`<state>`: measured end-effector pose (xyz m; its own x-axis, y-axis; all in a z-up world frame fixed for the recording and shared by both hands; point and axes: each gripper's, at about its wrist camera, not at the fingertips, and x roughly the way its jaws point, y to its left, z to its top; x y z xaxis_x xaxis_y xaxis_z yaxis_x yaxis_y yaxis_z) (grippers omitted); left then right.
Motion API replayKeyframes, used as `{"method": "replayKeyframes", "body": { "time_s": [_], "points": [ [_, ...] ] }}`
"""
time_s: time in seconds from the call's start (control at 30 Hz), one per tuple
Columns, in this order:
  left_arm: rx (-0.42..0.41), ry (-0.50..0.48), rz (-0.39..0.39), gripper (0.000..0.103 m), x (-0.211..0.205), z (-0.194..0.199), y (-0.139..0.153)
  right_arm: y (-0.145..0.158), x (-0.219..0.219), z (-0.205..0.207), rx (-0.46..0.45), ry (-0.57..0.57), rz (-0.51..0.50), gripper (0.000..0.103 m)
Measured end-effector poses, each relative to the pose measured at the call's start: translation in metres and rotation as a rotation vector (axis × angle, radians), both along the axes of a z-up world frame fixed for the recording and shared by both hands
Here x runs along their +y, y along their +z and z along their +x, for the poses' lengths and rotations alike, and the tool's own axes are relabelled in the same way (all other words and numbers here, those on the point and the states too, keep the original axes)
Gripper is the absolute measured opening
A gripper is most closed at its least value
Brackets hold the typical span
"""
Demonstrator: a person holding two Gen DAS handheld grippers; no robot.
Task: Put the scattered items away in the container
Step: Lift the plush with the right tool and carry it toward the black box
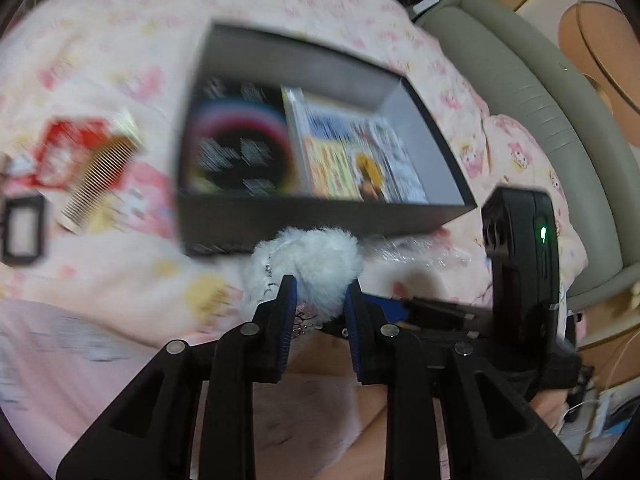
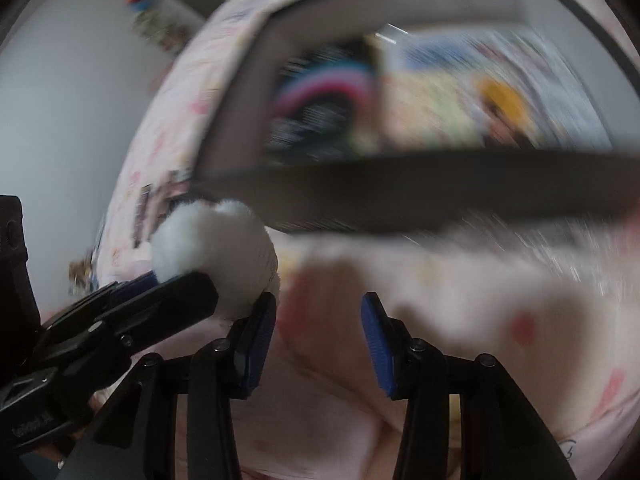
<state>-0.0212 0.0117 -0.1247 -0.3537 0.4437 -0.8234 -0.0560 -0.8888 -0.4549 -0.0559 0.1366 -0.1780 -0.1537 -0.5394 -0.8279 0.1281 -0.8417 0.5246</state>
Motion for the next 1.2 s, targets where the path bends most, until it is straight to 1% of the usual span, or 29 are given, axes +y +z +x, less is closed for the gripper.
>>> {"method": "replayKeyframes", "body": {
  "time_s": [0.07, 0.13, 0.2, 0.23, 0.3, 0.37, 0.47, 0.53, 0.6, 0.67, 0.73, 0.8, 0.83, 0.97, 1.03, 1.07, 1.13, 1.17, 1.2],
  "points": [
    [-0.028, -0.010, 0.026, 0.026, 0.007, -0.007, -0.013, -0.014, 0.012, -0.001, -0.044, -0.022, -0.003, 0.041],
    [-0.050, -0.028, 0.063, 0.027, 0.011, -0.010, -0.020, -0.022, 0.019, -0.001, -0.073, -0.013, -0.024, 0.041],
    [-0.059, -0.039, 0.147, 0.032, 0.009, -0.011, -0.020, -0.023, 0.025, -0.001, -0.074, -0.018, -0.045, 0.041],
    [-0.049, -0.033, 0.166, 0.033, 0.007, -0.010, -0.017, -0.021, 0.029, -0.001, -0.069, -0.027, -0.046, 0.041],
    [-0.016, -0.007, 0.157, 0.034, 0.001, -0.007, -0.009, -0.015, 0.038, 0.000, -0.040, -0.055, -0.031, 0.041],
    [-0.010, 0.045, 0.123, 0.034, -0.010, -0.003, -0.004, -0.005, 0.047, -0.001, -0.005, -0.081, -0.020, 0.041],
    [-0.037, 0.113, 0.049, 0.034, -0.021, -0.004, -0.008, 0.009, 0.057, -0.013, 0.049, -0.128, -0.024, 0.041],
    [-0.063, 0.146, 0.034, 0.034, -0.026, -0.006, -0.015, 0.013, 0.057, -0.026, 0.078, -0.147, -0.026, 0.041],
    [-0.086, 0.165, 0.029, 0.034, -0.029, -0.008, -0.024, 0.009, 0.052, -0.042, 0.081, -0.136, -0.026, 0.041],
    [-0.103, 0.154, 0.027, 0.032, -0.025, -0.008, -0.029, 0.002, 0.044, -0.051, 0.074, -0.115, -0.034, 0.041],
    [-0.135, 0.104, 0.040, 0.031, -0.018, -0.005, -0.036, -0.004, 0.035, -0.052, 0.079, -0.106, -0.048, 0.041],
    [-0.154, 0.059, 0.033, 0.031, -0.011, -0.002, -0.040, -0.011, 0.027, -0.046, 0.067, -0.095, -0.046, 0.041],
    [-0.155, 0.049, 0.027, 0.030, -0.009, 0.000, -0.040, -0.012, 0.029, -0.039, 0.056, -0.086, -0.043, 0.041],
    [-0.154, 0.063, 0.034, 0.030, -0.015, 0.007, -0.034, -0.014, 0.037, -0.021, 0.040, -0.051, -0.029, 0.041],
    [-0.146, 0.074, 0.027, 0.030, -0.020, 0.009, -0.030, -0.015, 0.041, -0.016, 0.030, -0.052, -0.032, 0.041],
    [-0.146, 0.074, 0.035, 0.031, -0.021, 0.012, -0.028, -0.015, 0.042, -0.014, 0.026, -0.053, -0.037, 0.041],
    [-0.152, 0.047, 0.057, 0.034, -0.019, 0.017, -0.026, -0.013, 0.044, -0.013, 0.026, -0.059, -0.038, 0.041],
    [-0.156, 0.027, 0.051, 0.036, -0.016, 0.017, -0.027, -0.011, 0.046, -0.011, 0.032, -0.071, -0.042, 0.041],
    [-0.160, -0.001, 0.034, 0.041, -0.010, 0.015, -0.028, -0.009, 0.049, -0.008, 0.043, -0.085, -0.047, 0.041]
  ]
}}
